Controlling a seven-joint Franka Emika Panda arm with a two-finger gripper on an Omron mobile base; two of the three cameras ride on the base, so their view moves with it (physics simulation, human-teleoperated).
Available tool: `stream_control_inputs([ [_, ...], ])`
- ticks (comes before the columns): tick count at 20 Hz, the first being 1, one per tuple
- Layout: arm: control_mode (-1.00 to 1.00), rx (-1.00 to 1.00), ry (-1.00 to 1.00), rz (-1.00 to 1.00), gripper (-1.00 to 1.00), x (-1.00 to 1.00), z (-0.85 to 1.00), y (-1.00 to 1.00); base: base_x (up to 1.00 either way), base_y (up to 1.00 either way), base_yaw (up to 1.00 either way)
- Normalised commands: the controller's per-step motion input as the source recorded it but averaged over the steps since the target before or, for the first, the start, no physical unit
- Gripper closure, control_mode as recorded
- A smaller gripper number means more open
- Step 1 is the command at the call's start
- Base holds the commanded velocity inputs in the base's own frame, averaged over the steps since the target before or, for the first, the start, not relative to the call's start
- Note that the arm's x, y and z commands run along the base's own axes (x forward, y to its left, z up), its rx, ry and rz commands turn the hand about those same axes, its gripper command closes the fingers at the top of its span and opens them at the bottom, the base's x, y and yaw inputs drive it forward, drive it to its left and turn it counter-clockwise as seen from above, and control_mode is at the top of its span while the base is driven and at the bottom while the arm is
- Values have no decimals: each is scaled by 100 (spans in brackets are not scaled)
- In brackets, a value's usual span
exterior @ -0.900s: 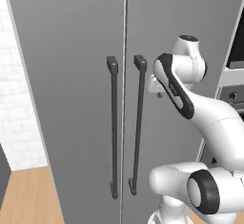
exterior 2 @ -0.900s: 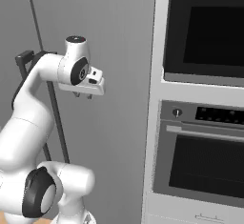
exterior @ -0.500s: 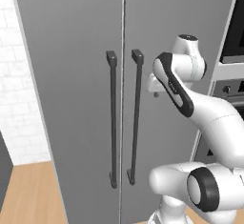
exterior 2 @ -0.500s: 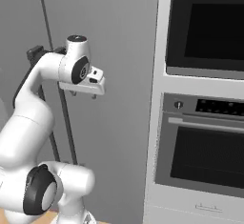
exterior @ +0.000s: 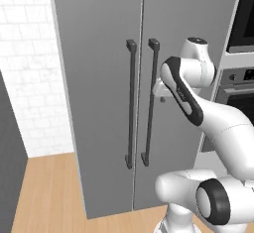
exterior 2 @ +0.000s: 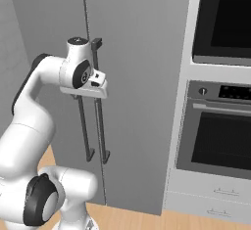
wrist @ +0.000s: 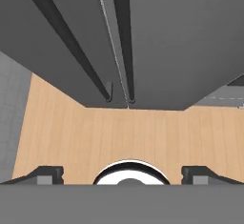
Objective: Take the strawberry from the fridge and place it on top of the pancake, located on the dining counter.
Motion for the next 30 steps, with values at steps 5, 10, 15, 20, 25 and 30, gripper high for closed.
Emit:
stream_control_inputs([
  [5,100,0,0,0,-100,0,0,0,-2,18,0],
  [10,100,0,0,0,-100,0,0,0,0,5,0],
  [15,100,0,0,0,-100,0,0,0,0,40,0],
  [20,100,0,0,0,-100,0,0,0,-1,21,0],
  [25,100,0,0,0,-100,0,0,0,-15,0,0],
  [30,100,0,0,0,-100,0,0,0,-20,0,0],
])
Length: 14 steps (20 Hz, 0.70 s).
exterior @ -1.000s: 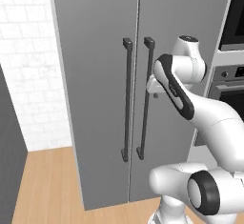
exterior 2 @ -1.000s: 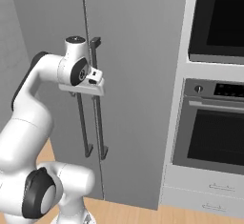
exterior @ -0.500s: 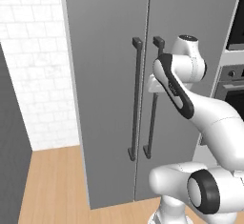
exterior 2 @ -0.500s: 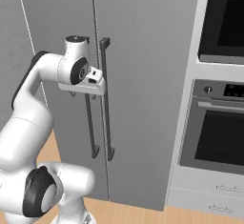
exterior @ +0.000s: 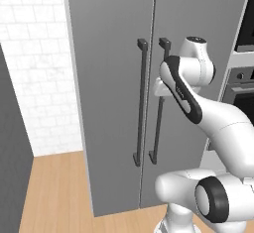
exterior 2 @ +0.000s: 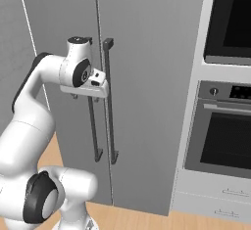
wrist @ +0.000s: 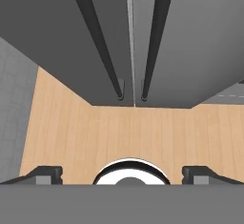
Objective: Take the strawberry from the fridge and place it on top of the pancake, located on the dining counter.
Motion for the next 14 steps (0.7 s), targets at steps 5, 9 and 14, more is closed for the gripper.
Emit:
stream_control_inputs([
  [5,100,0,0,0,-100,0,0,0,-15,0,0],
  [9,100,0,0,0,-100,0,0,0,-20,0,0],
  [14,100,0,0,0,-100,0,0,0,-10,0,0],
])
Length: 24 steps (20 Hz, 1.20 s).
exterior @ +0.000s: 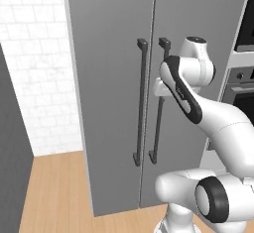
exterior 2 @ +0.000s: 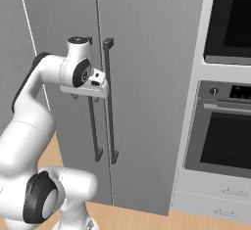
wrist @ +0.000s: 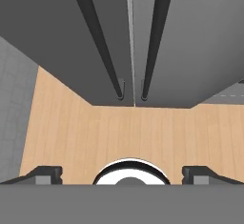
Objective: Take the strawberry from the fridge and place it on top of the pancake, located on the dining counter.
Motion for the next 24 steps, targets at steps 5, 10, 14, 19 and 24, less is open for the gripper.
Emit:
stream_control_inputs([
  [5,100,0,0,0,-100,0,0,0,-31,0,0],
  [10,100,0,0,0,-100,0,0,0,-24,0,0],
  [14,100,0,0,0,-100,0,0,0,-4,0,0],
  [19,-100,1,-19,0,-100,33,4,-5,1,0,0],
  [24,-100,1,-20,-3,-100,52,18,-7,0,0,0],
])
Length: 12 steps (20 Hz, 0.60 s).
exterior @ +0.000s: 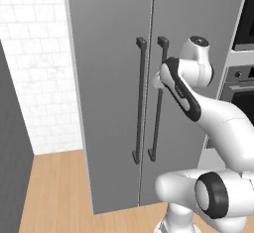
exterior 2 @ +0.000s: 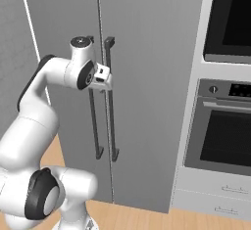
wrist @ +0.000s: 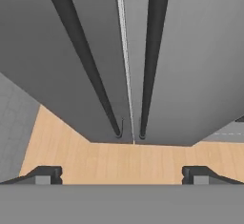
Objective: Take the strawberry from the fridge and place it on top of the pancake, located on the dining counter.
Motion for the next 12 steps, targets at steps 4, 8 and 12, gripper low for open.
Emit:
stream_control_inputs([
  [4,-100,0,-8,-15,-100,22,9,-1,0,0,0],
  [8,-100,0,-16,-15,-100,4,-1,-3,0,0,0],
  [12,-100,-3,-15,-7,-100,14,-14,-17,0,0,0],
])
